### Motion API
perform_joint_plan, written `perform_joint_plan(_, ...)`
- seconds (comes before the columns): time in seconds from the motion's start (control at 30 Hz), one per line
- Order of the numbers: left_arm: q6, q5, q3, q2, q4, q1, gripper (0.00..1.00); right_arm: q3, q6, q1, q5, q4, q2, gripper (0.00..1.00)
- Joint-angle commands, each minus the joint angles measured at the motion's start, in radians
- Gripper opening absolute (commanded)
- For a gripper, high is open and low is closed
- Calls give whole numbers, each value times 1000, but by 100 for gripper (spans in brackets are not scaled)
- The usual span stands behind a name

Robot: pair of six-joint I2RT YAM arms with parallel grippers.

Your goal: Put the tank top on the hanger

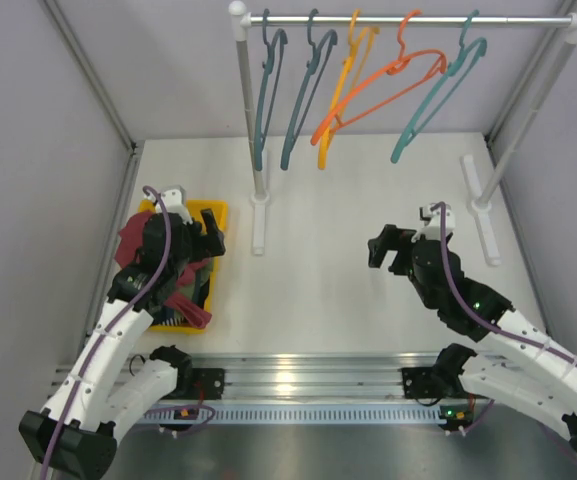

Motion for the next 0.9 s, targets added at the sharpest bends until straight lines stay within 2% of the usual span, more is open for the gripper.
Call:
perform_joint_plan(0.0,-13,-15,28,-7,-12,3,98,25,-7,12,-24,-10,2,100)
perform_joint_plan(0.23,-17,-58,72,-16,-67,3,98,13,-5,12,-63,-10,9,100)
perform_joint_plan(0.33,-43,-125,118,-22,-124,3,98,11,-5,12,-83,-4,16,100)
perform_joint_plan(0.37,-56,-160,133,-19,-150,3,98,11,-7,12,-89,-1,19,100)
perform_joint_plan(0.47,-158,-442,193,-1,-292,3,94,16,-7,12,-116,4,28,100)
perform_joint_plan(0.63,-252,-622,187,7,-412,4,83,5,-4,12,-145,27,38,100)
perform_joint_plan(0.7,-274,-639,161,16,-416,6,79,0,-2,14,-159,39,45,100)
perform_joint_plan(0.87,-295,-638,106,78,-379,44,78,3,0,12,-185,44,71,100)
